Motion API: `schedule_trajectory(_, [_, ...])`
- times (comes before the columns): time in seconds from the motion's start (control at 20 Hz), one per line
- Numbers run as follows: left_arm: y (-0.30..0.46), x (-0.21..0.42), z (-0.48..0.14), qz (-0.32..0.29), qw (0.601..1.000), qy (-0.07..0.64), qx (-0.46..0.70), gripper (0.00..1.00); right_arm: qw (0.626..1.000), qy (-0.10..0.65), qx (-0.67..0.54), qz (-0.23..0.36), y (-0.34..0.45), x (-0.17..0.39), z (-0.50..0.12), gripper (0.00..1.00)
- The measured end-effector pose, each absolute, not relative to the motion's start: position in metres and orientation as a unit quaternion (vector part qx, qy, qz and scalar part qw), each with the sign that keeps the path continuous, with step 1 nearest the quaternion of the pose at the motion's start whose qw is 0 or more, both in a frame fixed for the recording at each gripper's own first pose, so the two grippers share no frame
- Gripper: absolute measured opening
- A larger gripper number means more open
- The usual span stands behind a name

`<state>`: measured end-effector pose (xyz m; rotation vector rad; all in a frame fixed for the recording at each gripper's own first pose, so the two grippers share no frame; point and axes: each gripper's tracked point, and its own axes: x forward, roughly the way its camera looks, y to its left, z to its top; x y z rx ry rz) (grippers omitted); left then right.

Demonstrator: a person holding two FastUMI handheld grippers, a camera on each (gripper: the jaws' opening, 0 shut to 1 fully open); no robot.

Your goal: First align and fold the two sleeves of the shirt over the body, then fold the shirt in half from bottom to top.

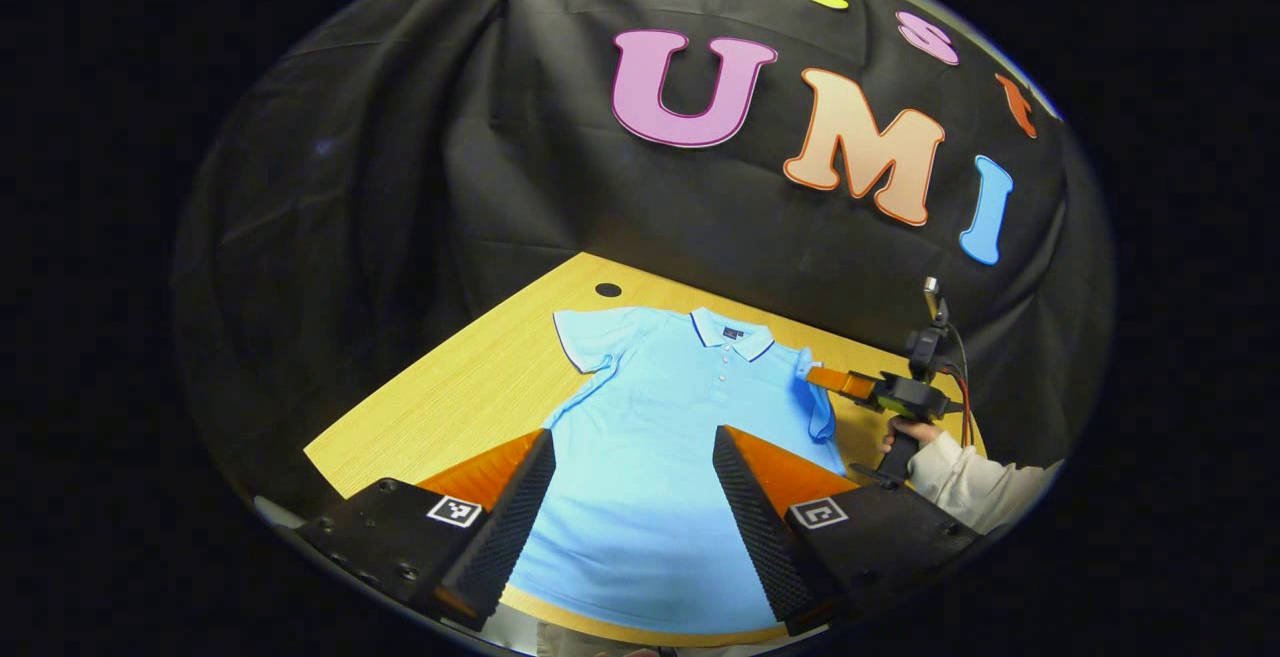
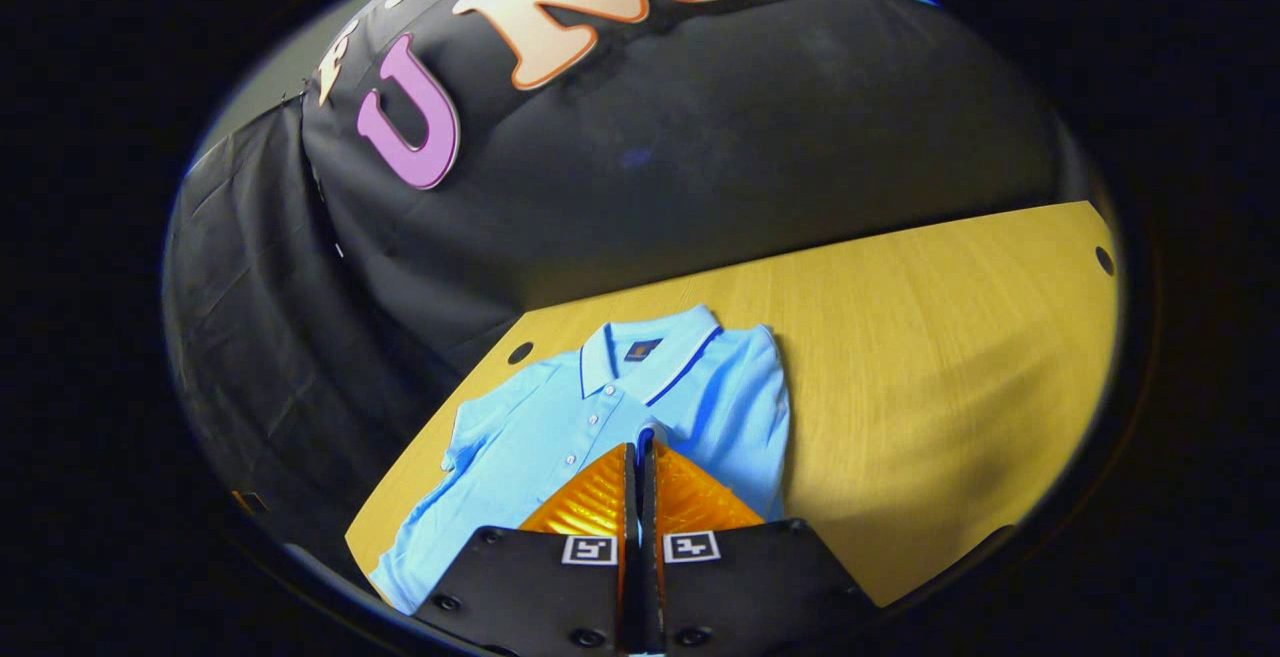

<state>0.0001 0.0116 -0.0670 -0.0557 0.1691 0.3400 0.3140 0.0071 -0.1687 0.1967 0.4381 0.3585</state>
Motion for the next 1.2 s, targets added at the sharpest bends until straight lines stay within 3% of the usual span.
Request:
schedule_trajectory(0.1, [0.011,0.0,-0.069,0.168,0.982,0.085,-0.029,0.95,0.951,0.229,0.086,0.187,0.021,0.31,-0.184,0.03])
schedule_trajectory(0.2, [0.013,-0.002,-0.071,0.165,0.982,0.086,-0.034,0.95,0.946,0.247,0.082,0.192,0.031,0.307,-0.2,0.13])
schedule_trajectory(0.3, [0.017,-0.002,-0.074,0.163,0.982,0.088,-0.038,0.95,0.944,0.253,0.071,0.199,0.036,0.299,-0.204,0.37])
schedule_trajectory(0.45, [0.024,0.0,-0.076,0.155,0.983,0.09,-0.041,0.95,0.949,0.243,0.047,0.195,0.037,0.295,-0.197,0.97])
schedule_trajectory(0.8, [0.072,0.034,-0.065,0.11,0.989,0.095,-0.023,0.95,0.969,0.212,0.041,0.122,0.001,0.253,-0.163,0.98])
schedule_trajectory(0.85, [0.082,0.043,-0.061,0.103,0.99,0.096,-0.019,0.95,0.971,0.209,0.042,0.109,-0.005,0.244,-0.159,0.93])
schedule_trajectory(0.9, [0.092,0.053,-0.059,0.095,0.991,0.097,-0.014,0.95,0.973,0.207,0.046,0.094,-0.011,0.233,-0.156,0.98])
schedule_trajectory(0.95, [0.103,0.065,-0.057,0.09,0.991,0.098,-0.008,0.95,0.975,0.203,0.052,0.078,-0.017,0.225,-0.153,0.94])
schedule_trajectory(1.1, [0.132,0.101,-0.053,0.069,0.992,0.106,0.009,0.95,0.978,0.195,0.069,0.026,-0.032,0.2,-0.148,0.98])
schedule_trajectory(1.15, [0.141,0.116,-0.051,0.063,0.992,0.107,0.017,0.95,0.979,0.191,0.077,0.012,-0.034,0.192,-0.146,0.93])
schedule_trajectory(1.2, [0.152,0.13,-0.051,0.058,0.992,0.107,0.024,0.95,0.979,0.184,0.084,-0.003,-0.035,0.183,-0.143,0.98])
